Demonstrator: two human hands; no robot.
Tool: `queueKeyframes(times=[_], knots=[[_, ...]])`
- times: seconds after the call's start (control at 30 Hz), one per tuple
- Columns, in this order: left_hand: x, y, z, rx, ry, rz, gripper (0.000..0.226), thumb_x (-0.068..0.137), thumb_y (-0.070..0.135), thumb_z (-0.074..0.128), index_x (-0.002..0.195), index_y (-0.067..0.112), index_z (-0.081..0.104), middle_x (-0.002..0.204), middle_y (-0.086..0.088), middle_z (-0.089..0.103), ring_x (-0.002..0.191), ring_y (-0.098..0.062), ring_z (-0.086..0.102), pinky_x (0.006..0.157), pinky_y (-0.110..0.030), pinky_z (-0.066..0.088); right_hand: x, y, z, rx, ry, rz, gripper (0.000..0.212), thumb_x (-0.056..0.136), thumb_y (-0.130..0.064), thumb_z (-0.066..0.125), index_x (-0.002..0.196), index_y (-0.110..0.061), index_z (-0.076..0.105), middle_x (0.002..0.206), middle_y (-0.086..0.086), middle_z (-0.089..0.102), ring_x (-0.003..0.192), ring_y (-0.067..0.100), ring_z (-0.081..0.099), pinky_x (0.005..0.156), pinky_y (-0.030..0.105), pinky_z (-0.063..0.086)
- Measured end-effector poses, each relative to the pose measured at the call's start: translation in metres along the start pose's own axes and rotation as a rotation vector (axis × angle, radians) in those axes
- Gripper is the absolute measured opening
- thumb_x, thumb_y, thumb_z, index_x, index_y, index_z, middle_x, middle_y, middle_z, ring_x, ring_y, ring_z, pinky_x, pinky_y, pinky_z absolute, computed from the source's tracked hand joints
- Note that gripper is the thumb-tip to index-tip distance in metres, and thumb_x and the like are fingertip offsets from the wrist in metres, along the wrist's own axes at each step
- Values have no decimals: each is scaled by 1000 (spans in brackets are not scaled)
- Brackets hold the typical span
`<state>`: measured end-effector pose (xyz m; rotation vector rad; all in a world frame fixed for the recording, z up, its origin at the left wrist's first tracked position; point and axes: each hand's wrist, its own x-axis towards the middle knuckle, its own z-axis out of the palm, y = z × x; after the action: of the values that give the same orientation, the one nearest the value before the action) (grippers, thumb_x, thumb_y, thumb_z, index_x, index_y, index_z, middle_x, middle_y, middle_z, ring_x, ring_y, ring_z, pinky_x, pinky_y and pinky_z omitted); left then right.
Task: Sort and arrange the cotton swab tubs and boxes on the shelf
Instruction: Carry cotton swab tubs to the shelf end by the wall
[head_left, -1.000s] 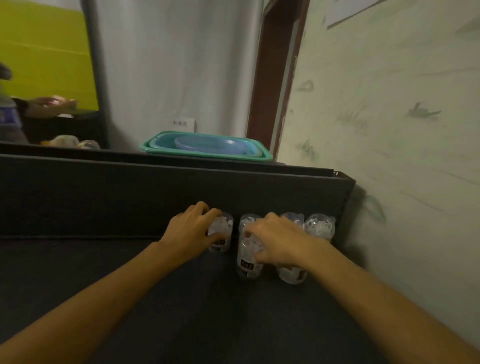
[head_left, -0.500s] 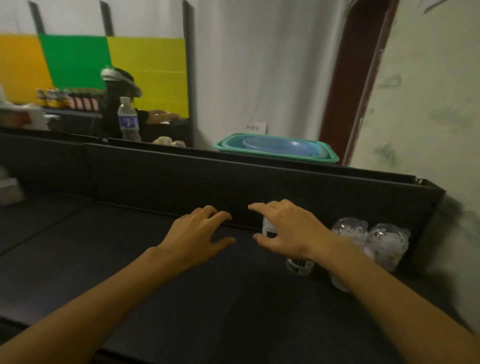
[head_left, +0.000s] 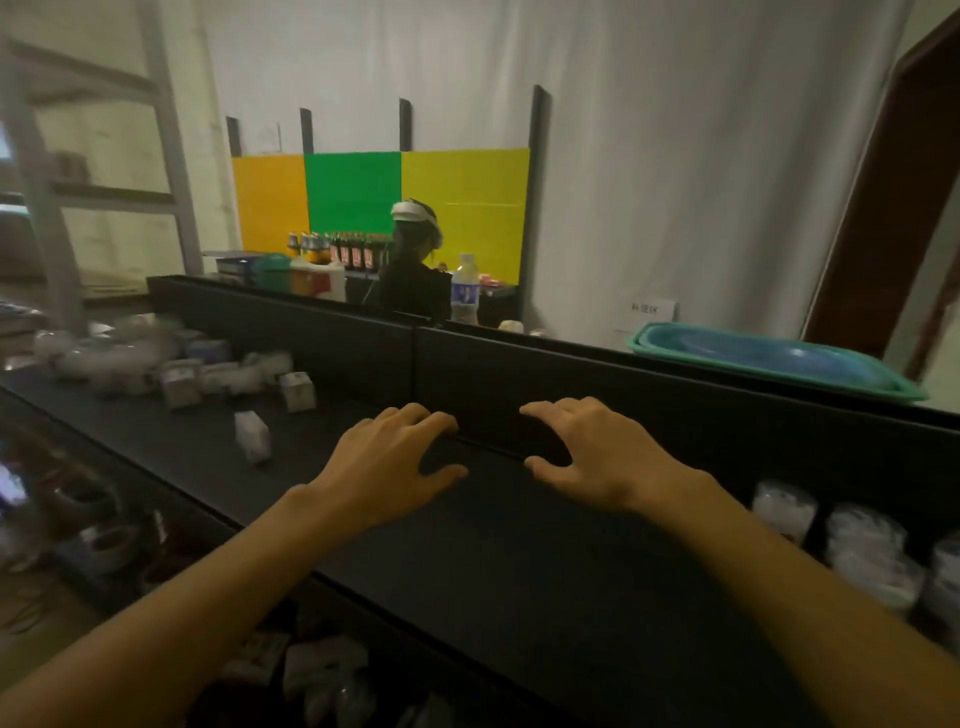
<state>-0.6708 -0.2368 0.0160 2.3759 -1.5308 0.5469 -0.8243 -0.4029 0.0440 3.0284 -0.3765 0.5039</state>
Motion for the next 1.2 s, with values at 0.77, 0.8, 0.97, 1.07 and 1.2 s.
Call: queueKeyframes(times=[0.77, 0.8, 0.97, 1.07, 1.2], knots=[[-108, -318, -12, 17, -177, -232, 58, 86, 64, 45, 136, 37, 35, 138, 11, 42, 116, -9, 48, 87, -25, 43, 196, -207, 91, 105, -157, -29, 60, 91, -43, 57, 143, -31, 31, 137, 0, 47, 122, 18, 48, 95, 35, 46], [-108, -325, -10, 9, -174, -236, 57, 86, 63, 45, 136, 38, 35, 138, 11, 42, 115, -9, 49, 85, -24, 43, 205, -210, 94, 100, -165, -33, 60, 91, -43, 57, 143, -30, 31, 137, 0, 47, 122, 18, 48, 95, 35, 46], [-99, -371, 2, 7, -180, -270, 56, 87, 62, 45, 136, 38, 35, 139, 11, 41, 117, -9, 47, 87, -24, 43, 261, -218, 110, 102, -173, -31, 60, 90, -41, 58, 143, -30, 32, 135, 1, 49, 120, 19, 50, 95, 36, 47], [-83, -403, 9, 19, -178, -284, 57, 86, 63, 45, 136, 37, 35, 137, 10, 43, 116, -9, 48, 88, -26, 45, 299, -221, 124, 130, -168, -30, 59, 90, -39, 59, 143, -29, 33, 131, 2, 51, 114, 17, 52, 92, 33, 47], [-51, -446, 18, 33, -190, -306, 57, 87, 62, 45, 137, 37, 34, 138, 9, 43, 119, -11, 47, 92, -29, 45, 354, -219, 147, 152, -189, -35, 60, 89, -39, 61, 141, -30, 34, 131, 3, 51, 114, 18, 52, 92, 37, 48]])
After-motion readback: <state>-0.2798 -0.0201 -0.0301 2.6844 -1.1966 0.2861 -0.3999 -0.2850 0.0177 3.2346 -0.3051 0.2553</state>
